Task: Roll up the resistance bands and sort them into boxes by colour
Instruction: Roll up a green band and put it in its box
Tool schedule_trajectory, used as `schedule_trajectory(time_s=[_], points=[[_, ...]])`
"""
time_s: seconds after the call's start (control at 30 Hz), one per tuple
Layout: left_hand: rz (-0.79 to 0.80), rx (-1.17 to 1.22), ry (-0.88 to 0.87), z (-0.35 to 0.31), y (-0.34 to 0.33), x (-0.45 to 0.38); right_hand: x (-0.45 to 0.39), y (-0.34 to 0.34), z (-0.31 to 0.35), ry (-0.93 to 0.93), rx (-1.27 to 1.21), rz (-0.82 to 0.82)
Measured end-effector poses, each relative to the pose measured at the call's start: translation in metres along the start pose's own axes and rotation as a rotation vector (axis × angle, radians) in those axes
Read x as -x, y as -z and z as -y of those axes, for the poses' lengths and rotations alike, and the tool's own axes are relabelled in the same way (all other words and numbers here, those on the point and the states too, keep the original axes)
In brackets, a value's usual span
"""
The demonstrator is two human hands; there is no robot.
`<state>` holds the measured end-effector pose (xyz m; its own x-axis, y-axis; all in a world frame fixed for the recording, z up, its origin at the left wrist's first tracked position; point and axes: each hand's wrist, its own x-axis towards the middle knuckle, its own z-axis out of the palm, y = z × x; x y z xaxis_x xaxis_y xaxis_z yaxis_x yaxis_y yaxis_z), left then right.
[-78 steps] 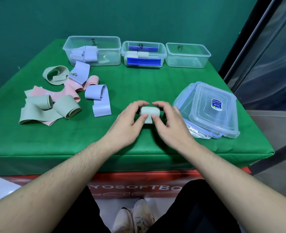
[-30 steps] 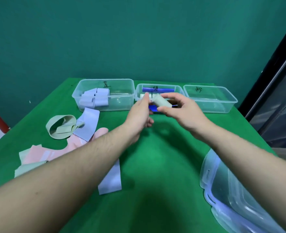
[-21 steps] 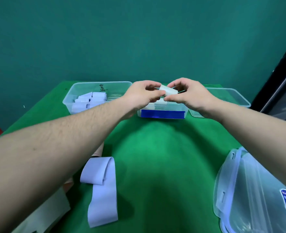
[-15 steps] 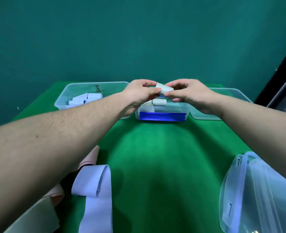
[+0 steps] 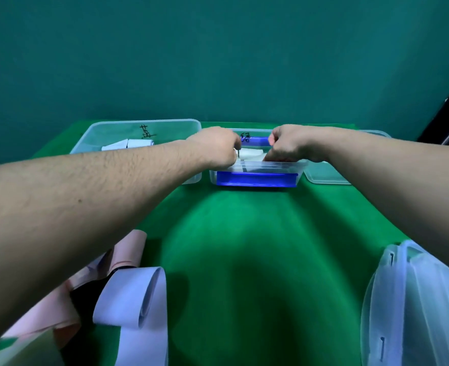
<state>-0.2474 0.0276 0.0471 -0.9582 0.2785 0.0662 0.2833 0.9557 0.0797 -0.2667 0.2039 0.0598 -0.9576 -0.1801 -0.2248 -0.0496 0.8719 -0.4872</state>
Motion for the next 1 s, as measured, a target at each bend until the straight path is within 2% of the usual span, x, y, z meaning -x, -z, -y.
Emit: schedule_trajectory(time_s=[0.17, 0.3, 0.47, 0.6, 0.77, 0.93, 1.0], points=[[0.041, -0.048, -0.009, -0.001, 0.0, -0.004, -0.011, -0.009, 0.001, -0.079, -0.101, 0.009], [0.064, -0.062, 0.0, -0.001, 0.0, -0.005, -0.022, -0.017, -0.001, -0.087, -0.027, -0.045], [0.066, -0.076, -0.001, -0.001, -0.001, -0.006, -0.028, -0.017, -0.003, -0.13, -0.08, -0.024], [0.068, -0.081, -0.003, -0.002, -0.001, -0.005, -0.031, -0.019, -0.003, -0.102, 0.011, -0.013], [0.083, -0.105, -0.005, -0.002, -0.002, -0.006, -0.031, -0.018, 0.006, -0.127, 0.326, 0.002], [0.086, -0.124, -0.012, -0.002, -0.001, -0.005, -0.03, -0.015, 0.006, -0.114, 0.256, 0.056], [0.087, -0.135, -0.017, -0.003, -0.002, -0.004, -0.03, -0.017, 0.006, -0.111, 0.316, 0.059]])
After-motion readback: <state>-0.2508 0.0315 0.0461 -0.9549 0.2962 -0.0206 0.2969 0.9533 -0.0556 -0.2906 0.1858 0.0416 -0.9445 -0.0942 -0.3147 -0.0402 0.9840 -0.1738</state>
